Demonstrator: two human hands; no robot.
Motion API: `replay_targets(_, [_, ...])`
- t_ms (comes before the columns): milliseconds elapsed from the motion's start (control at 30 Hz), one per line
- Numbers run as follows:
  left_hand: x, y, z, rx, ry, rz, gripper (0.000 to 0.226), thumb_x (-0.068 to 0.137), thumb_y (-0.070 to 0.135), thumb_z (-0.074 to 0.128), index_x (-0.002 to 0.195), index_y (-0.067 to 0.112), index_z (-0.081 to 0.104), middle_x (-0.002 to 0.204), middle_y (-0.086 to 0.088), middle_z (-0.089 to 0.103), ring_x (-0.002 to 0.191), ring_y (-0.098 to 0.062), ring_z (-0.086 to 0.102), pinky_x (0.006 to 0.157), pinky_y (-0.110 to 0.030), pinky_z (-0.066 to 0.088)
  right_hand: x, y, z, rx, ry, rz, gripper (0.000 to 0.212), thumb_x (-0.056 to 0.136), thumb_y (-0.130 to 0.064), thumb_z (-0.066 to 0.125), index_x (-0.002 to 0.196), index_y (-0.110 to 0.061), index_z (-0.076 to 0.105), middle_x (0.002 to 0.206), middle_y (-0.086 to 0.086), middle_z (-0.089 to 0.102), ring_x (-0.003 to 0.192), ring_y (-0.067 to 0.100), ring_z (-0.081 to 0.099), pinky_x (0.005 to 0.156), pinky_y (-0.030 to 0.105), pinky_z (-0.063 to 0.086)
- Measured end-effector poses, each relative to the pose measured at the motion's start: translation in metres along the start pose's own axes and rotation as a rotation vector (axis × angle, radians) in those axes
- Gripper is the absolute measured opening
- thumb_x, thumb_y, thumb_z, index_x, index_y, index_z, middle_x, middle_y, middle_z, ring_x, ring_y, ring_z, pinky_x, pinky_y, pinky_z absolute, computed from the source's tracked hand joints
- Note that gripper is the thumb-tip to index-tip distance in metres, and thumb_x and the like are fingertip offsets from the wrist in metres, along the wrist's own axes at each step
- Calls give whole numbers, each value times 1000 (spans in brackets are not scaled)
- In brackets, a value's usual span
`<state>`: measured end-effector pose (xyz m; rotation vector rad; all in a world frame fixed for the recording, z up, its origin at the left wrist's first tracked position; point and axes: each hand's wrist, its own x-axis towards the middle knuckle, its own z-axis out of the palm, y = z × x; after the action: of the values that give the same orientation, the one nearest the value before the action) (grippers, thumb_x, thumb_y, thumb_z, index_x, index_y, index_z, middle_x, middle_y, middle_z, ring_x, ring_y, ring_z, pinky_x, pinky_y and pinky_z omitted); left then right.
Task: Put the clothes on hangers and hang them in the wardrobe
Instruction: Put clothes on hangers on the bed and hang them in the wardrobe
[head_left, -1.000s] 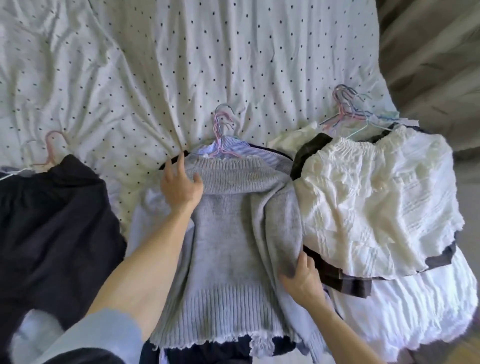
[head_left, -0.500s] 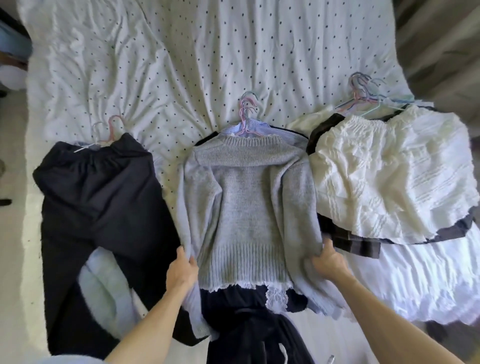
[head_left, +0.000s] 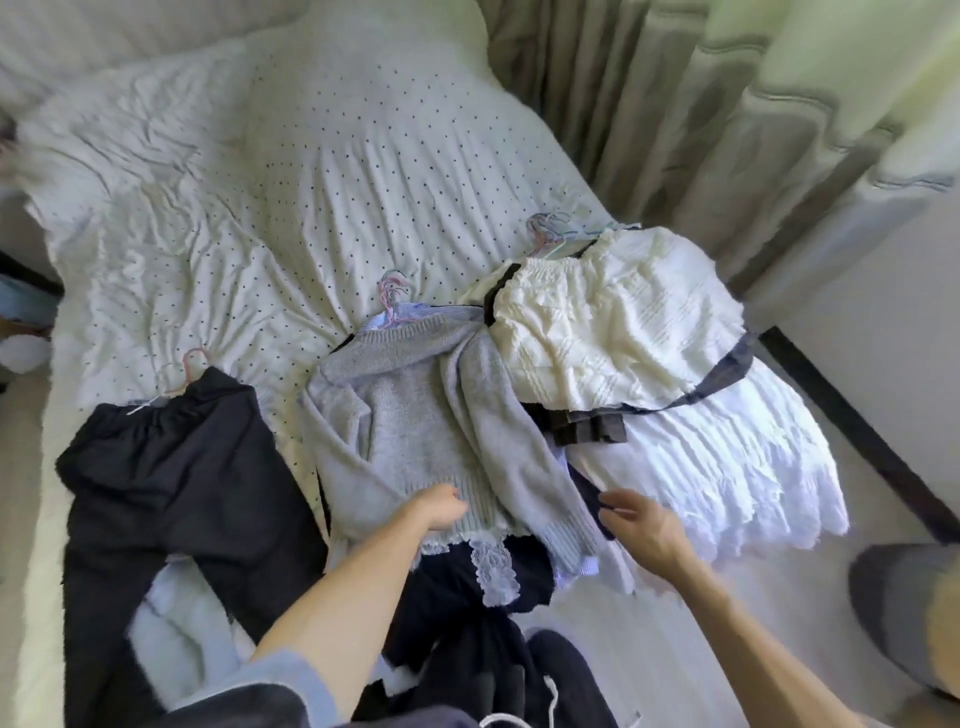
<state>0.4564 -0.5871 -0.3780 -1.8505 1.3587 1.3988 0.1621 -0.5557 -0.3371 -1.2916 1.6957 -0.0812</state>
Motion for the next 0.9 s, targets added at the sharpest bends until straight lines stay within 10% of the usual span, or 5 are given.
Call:
replay_targets(100, [-26, 84, 15, 129, 41, 180, 30, 100, 24, 44, 118, 12, 64, 125, -14, 60, 116, -32, 57, 108, -41, 42, -63, 39, -49, 212, 191, -38, 17, 92, -34, 65, 109, -36, 69, 113, -14, 71, 111, 2, 64, 89, 24, 50])
replay_targets(400, [-162, 362, 145, 666, 214, 1043, 44, 98, 36, 46, 142, 28, 50, 146, 3, 52, 136, -17, 45, 111, -34, 38, -296, 180, -156, 198, 1053, 44, 19, 90, -26, 68, 106, -31, 76, 121, -17, 67, 114, 2, 60, 101, 33, 50])
replay_targets(900, [-369, 534, 432, 1281, -136, 2090, 45, 100, 43, 45, 145, 41, 44, 152, 6, 43, 140, -20, 39, 114, -36, 35, -546, 291, -63, 199, 1632, 1052, 30, 97, -34, 59, 126, -32, 68, 132, -14, 63, 132, 8, 48, 109, 24, 37])
